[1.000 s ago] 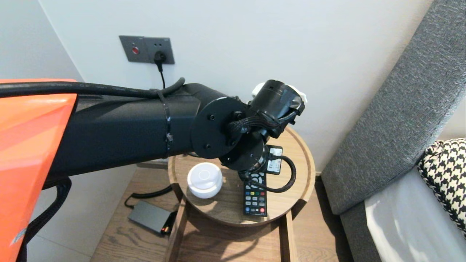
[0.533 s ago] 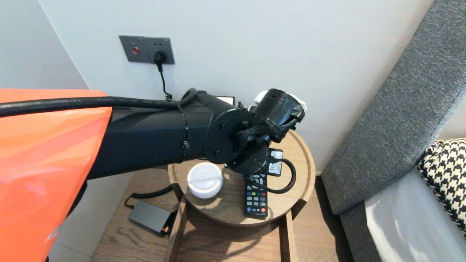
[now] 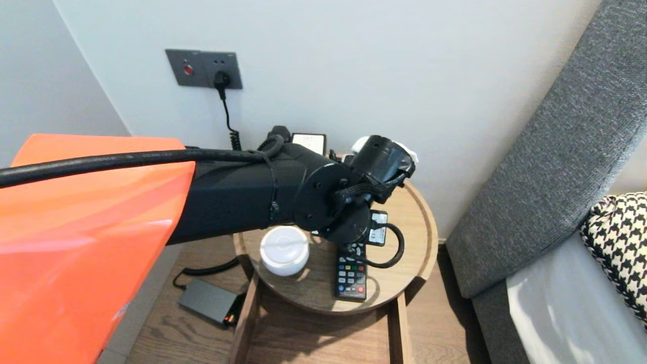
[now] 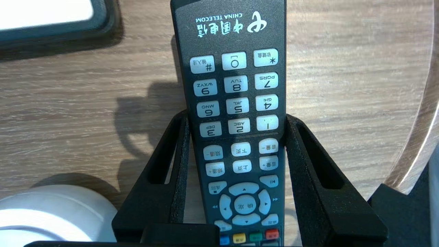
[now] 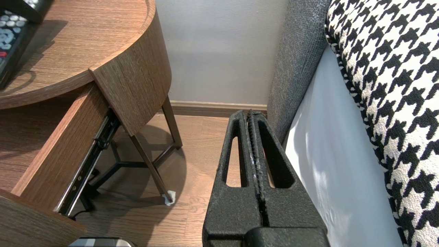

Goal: Take the remote control out of the drawer one by one and place them on the table

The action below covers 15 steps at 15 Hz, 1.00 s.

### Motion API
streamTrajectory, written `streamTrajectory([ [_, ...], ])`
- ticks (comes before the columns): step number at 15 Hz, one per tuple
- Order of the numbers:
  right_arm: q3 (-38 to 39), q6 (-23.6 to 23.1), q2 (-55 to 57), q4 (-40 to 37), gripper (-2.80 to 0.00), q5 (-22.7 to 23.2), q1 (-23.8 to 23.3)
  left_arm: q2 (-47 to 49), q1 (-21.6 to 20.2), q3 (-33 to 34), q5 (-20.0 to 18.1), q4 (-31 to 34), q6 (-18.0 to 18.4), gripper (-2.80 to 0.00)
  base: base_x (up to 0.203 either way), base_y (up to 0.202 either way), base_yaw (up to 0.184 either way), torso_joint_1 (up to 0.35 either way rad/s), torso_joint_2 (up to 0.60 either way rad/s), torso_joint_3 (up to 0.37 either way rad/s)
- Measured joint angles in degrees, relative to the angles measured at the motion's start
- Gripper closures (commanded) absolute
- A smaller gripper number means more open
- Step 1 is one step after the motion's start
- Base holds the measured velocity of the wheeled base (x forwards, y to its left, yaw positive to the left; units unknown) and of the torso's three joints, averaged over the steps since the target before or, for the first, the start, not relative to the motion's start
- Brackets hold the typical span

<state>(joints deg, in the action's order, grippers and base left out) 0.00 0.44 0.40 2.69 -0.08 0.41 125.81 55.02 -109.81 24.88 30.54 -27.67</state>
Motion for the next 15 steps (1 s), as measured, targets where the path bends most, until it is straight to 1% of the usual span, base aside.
streamTrajectory([
  [5, 0.0, 0.0, 0.0, 0.0, 0.0, -0.02, 0.0, 0.9, -1.07, 0.63, -0.13, -0.34, -0.31, 0.0, 0.0, 0.0, 0.0, 0.0, 0.0, 0.0],
  [15, 0.0, 0.0, 0.0, 0.0, 0.0, -0.02, 0.0, 2.16, -1.82, 0.63, -0.18, -1.12, -0.83, 0.0, 0.0, 0.0, 0.0, 0.0, 0.0, 0.0],
])
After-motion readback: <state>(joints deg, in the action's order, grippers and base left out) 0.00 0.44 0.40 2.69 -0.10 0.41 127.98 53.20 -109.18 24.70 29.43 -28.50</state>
